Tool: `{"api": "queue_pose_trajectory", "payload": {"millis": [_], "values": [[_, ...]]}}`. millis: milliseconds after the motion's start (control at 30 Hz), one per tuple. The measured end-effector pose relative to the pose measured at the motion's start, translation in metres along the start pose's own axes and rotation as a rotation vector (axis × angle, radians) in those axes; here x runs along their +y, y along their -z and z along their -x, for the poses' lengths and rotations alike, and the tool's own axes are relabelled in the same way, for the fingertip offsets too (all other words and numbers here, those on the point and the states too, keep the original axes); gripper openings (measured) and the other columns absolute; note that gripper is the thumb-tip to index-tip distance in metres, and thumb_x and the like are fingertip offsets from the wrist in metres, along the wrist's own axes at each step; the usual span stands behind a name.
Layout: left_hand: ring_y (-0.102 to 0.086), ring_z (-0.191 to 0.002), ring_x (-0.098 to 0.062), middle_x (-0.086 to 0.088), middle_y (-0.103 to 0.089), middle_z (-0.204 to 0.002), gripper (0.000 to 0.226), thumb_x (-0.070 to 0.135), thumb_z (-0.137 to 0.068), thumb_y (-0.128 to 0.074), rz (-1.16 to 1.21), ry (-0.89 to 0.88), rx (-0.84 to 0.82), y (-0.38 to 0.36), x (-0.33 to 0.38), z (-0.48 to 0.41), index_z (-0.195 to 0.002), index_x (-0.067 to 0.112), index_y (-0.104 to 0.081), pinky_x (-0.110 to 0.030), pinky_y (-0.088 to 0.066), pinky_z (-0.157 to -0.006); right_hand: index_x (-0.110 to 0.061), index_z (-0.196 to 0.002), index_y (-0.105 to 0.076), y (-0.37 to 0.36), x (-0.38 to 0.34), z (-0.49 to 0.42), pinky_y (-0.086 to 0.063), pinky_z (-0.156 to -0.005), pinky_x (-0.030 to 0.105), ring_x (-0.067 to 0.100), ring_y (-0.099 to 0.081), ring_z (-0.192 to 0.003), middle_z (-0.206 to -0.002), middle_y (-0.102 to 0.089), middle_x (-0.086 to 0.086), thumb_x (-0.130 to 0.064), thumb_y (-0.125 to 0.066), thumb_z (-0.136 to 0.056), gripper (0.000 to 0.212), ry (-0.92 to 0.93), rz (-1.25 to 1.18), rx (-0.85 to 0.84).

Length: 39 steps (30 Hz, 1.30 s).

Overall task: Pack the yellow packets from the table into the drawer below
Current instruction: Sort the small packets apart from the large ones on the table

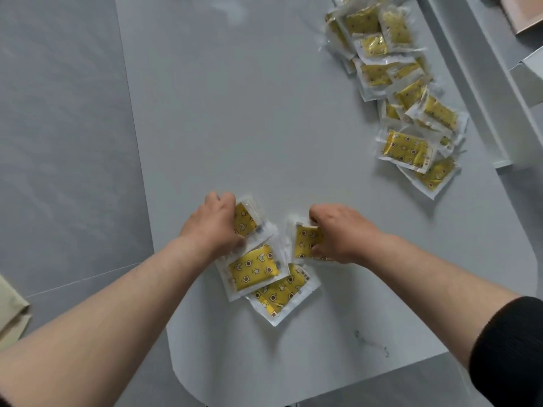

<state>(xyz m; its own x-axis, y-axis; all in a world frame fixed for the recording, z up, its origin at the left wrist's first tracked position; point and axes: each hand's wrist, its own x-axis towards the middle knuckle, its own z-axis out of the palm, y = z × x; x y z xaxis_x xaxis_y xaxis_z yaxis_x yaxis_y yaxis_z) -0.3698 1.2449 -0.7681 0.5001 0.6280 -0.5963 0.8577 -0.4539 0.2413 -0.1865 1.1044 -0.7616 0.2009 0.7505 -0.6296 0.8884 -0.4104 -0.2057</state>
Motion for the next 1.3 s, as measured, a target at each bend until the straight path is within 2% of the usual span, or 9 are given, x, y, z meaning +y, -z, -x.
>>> {"api": "queue_pose_trajectory", "payload": {"millis": [133, 400, 533, 633, 800, 900, 967, 1133, 1300], "values": [[-0.055, -0.082, -0.024, -0.002, -0.054, -0.09, 0.034, 0.025, -0.08, -0.07, 0.129, -0.017, -0.05, 0.006, -0.015, 0.008, -0.096, 0.018, -0.041, -0.035, -0.047, -0.064, -0.02, -0.094, -0.042, -0.006, 0.002, 0.005, -0.037, -0.072, 0.03, 0.024, -0.049, -0.092, -0.098, -0.05, 0.0, -0.033, -0.074, -0.077, 0.039, -0.063, -0.152, -0.017], [-0.054, -0.089, -0.021, 0.004, -0.05, -0.088, 0.029, 0.022, -0.078, -0.071, 0.14, -0.136, -0.2, -0.02, 0.0, 0.043, -0.088, 0.021, -0.044, -0.028, -0.041, -0.066, -0.021, -0.117, -0.049, -0.004, 0.007, 0.022, -0.045, -0.079, 0.03, 0.021, -0.051, -0.093, -0.117, -0.059, 0.005, -0.024, -0.072, -0.083, 0.041, -0.077, -0.311, -0.062], [-0.041, -0.113, -0.021, 0.001, -0.044, -0.117, 0.049, 0.031, -0.075, -0.07, 0.031, -0.096, -0.08, -0.033, 0.006, 0.043, -0.119, 0.026, -0.049, -0.03, -0.039, -0.082, -0.023, -0.116, -0.049, -0.009, 0.01, 0.026, -0.05, -0.081, 0.033, 0.023, -0.056, -0.096, -0.117, -0.059, 0.004, -0.024, -0.072, -0.083, 0.04, -0.099, -0.327, -0.058], [-0.039, -0.12, -0.025, -0.001, -0.042, -0.128, 0.069, 0.035, -0.073, -0.07, -0.052, -0.078, -0.007, -0.036, 0.009, 0.044, -0.135, 0.027, -0.039, -0.035, -0.036, -0.096, -0.024, -0.117, -0.049, -0.011, 0.012, 0.031, -0.051, -0.082, 0.035, 0.024, -0.056, -0.097, -0.116, -0.058, 0.003, -0.023, -0.071, -0.083, 0.04, -0.103, -0.325, -0.049], [-0.047, -0.093, -0.023, -0.001, -0.054, -0.102, 0.041, 0.043, -0.071, -0.07, -0.129, -0.005, -0.006, -0.037, 0.01, 0.041, -0.1, 0.022, -0.048, -0.033, -0.036, -0.077, -0.024, -0.119, -0.052, -0.012, 0.014, 0.04, -0.049, -0.079, 0.031, 0.022, -0.056, -0.095, -0.106, -0.056, -0.002, -0.021, -0.073, -0.081, 0.043, -0.074, -0.36, -0.035], [-0.038, -0.09, -0.022, 0.0, -0.042, -0.093, 0.037, 0.043, -0.071, -0.07, -0.079, 0.012, -0.034, -0.035, 0.006, 0.042, -0.084, 0.022, -0.043, -0.032, -0.034, -0.074, -0.024, -0.095, -0.058, -0.01, 0.011, 0.043, -0.042, -0.065, 0.024, 0.019, -0.054, -0.085, -0.086, -0.054, -0.007, -0.018, -0.076, -0.076, 0.027, 0.017, -0.347, -0.039], [-0.043, -0.09, -0.022, 0.001, -0.043, -0.09, 0.036, 0.039, -0.07, -0.072, 0.031, 0.018, -0.039, -0.034, -0.001, 0.044, -0.078, 0.022, -0.041, -0.031, -0.037, -0.071, -0.021, -0.091, -0.063, -0.007, 0.006, 0.043, -0.044, -0.066, 0.026, 0.019, -0.055, -0.083, -0.084, -0.056, -0.005, -0.017, -0.076, -0.075, 0.021, 0.061, -0.345, -0.057], [-0.056, -0.074, -0.023, 0.001, -0.054, -0.077, 0.034, 0.028, -0.068, -0.076, 0.264, 0.146, 0.024, -0.03, -0.031, 0.053, -0.076, 0.018, -0.045, -0.03, -0.04, -0.057, -0.021, -0.109, -0.069, -0.012, -0.019, 0.036, -0.045, -0.081, 0.028, 0.021, -0.056, -0.1, -0.106, -0.062, -0.001, -0.023, -0.074, -0.077, 0.033, 0.205, -0.156, -0.099], [-0.064, -0.07, -0.019, -0.002, -0.066, -0.076, 0.025, 0.018, -0.066, -0.081, 0.468, 0.229, 0.044, -0.03, -0.064, 0.063, -0.081, 0.016, -0.06, -0.03, -0.053, -0.061, -0.032, -0.12, -0.065, -0.024, -0.046, 0.024, -0.03, -0.106, 0.034, 0.021, -0.032, -0.137, -0.145, -0.042, -0.006, -0.027, -0.064, -0.081, 0.039, 0.528, 0.216, -0.054]]}}
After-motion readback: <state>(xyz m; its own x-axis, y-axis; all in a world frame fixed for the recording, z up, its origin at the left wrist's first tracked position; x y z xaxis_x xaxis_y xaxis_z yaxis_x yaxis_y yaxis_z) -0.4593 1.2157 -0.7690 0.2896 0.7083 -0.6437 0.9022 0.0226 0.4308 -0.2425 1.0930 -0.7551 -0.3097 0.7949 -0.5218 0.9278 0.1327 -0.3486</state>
